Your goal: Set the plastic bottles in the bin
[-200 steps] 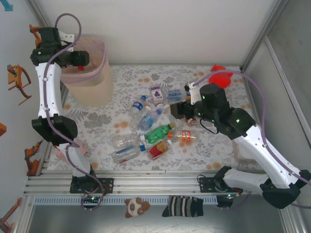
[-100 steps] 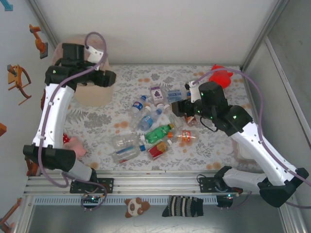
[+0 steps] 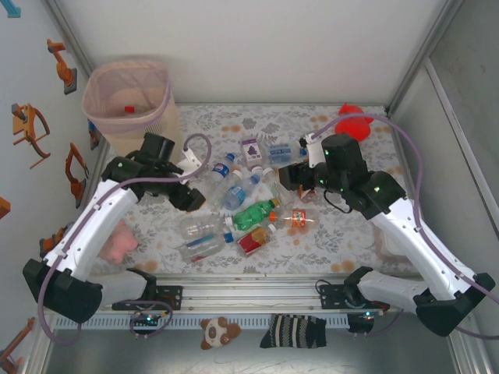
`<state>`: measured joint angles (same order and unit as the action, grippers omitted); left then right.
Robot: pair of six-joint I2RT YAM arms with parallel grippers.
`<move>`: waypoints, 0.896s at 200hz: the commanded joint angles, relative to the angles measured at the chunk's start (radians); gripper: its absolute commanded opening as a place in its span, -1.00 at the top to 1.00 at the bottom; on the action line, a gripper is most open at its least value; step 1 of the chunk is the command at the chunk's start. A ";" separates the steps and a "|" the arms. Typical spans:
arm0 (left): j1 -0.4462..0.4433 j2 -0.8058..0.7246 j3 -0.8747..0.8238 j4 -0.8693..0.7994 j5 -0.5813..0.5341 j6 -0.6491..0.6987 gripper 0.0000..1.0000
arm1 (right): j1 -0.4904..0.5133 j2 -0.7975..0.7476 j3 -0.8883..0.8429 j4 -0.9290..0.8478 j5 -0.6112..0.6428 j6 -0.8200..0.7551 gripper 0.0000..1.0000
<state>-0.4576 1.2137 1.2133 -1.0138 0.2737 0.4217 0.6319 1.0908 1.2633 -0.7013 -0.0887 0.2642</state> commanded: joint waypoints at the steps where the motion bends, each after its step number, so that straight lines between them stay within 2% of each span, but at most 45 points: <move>1: -0.026 -0.045 -0.058 -0.012 0.043 0.076 -0.42 | -0.009 -0.016 -0.012 0.008 -0.013 -0.016 -0.55; 46: -0.124 -0.128 -0.165 0.003 -0.003 -0.033 -0.42 | -0.012 -0.022 -0.019 0.008 -0.013 -0.011 -0.55; 75: -0.210 -0.172 -0.237 0.001 -0.089 -0.090 -0.40 | -0.014 -0.014 -0.018 0.010 -0.022 -0.015 -0.55; 99: -0.323 -0.207 -0.291 0.048 -0.201 -0.117 -0.44 | -0.014 -0.008 -0.013 0.010 -0.026 -0.016 -0.55; 132: -0.360 -0.142 -0.308 0.054 -0.286 -0.141 -0.43 | -0.014 0.002 -0.003 0.010 -0.034 -0.016 -0.54; 158: -0.432 -0.049 -0.265 0.073 -0.356 -0.186 -0.43 | -0.014 0.001 -0.005 0.011 -0.032 -0.016 -0.54; 179: -0.443 0.028 -0.183 0.071 -0.337 -0.272 -0.45 | -0.015 0.004 -0.005 0.013 -0.031 -0.013 -0.54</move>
<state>-0.8860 1.1820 0.9401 -0.9569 -0.0311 0.2577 0.6243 1.0904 1.2537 -0.6994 -0.1154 0.2611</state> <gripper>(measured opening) 0.719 0.773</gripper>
